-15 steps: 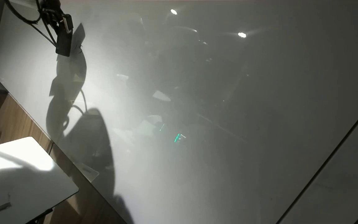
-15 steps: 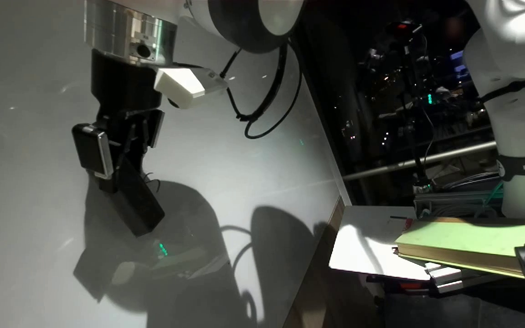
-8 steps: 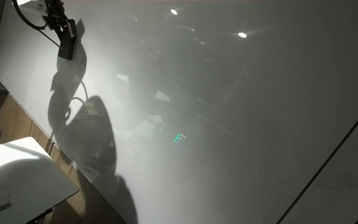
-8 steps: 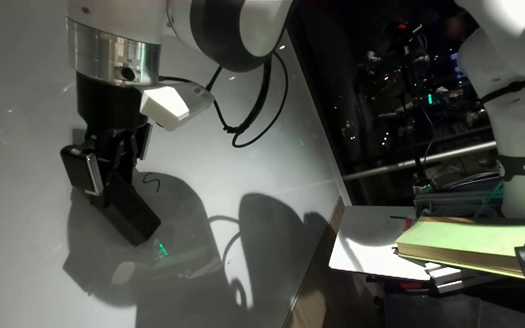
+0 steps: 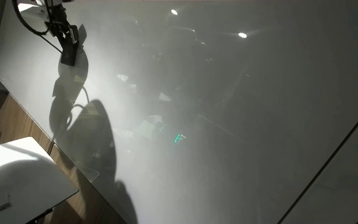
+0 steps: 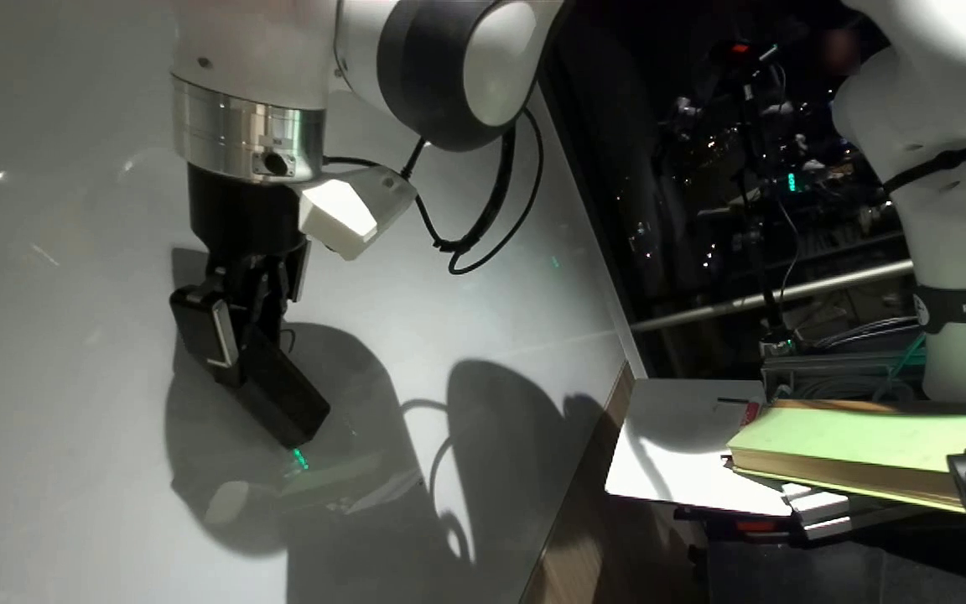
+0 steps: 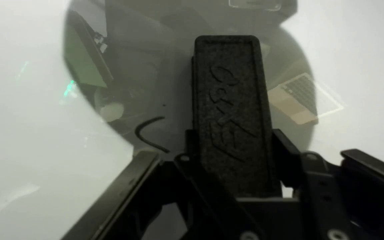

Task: Erase the words on the whiteboard

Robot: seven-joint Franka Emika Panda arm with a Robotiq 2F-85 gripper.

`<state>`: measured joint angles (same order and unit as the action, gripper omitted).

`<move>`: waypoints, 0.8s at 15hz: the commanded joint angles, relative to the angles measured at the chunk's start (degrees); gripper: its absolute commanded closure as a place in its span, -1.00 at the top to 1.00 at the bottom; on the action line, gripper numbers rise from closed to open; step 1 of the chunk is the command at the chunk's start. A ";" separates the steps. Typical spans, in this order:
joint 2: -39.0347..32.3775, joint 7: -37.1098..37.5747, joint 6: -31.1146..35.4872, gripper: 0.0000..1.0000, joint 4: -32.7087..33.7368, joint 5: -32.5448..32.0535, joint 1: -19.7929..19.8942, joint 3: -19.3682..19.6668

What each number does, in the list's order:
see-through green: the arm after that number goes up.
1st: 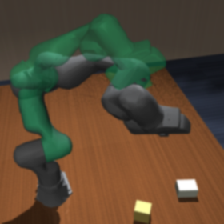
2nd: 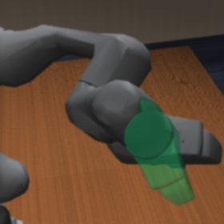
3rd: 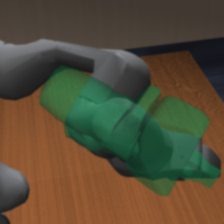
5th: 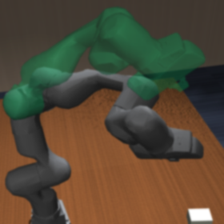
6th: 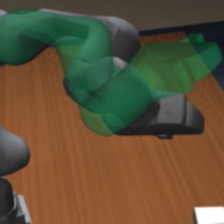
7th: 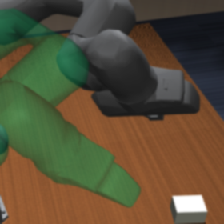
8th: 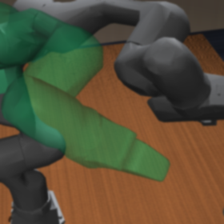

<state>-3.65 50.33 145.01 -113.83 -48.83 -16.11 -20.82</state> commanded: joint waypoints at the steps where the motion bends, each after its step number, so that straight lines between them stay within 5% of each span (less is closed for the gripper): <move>1: 2.45 -2.23 2.47 -0.40 -2.64 -1.30 2.64 5.62; 12: 11.79 -3.10 2.52 -0.40 -16.27 3.56 6.22 9.34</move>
<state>6.45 49.68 146.32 -128.12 -47.63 -11.69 -12.68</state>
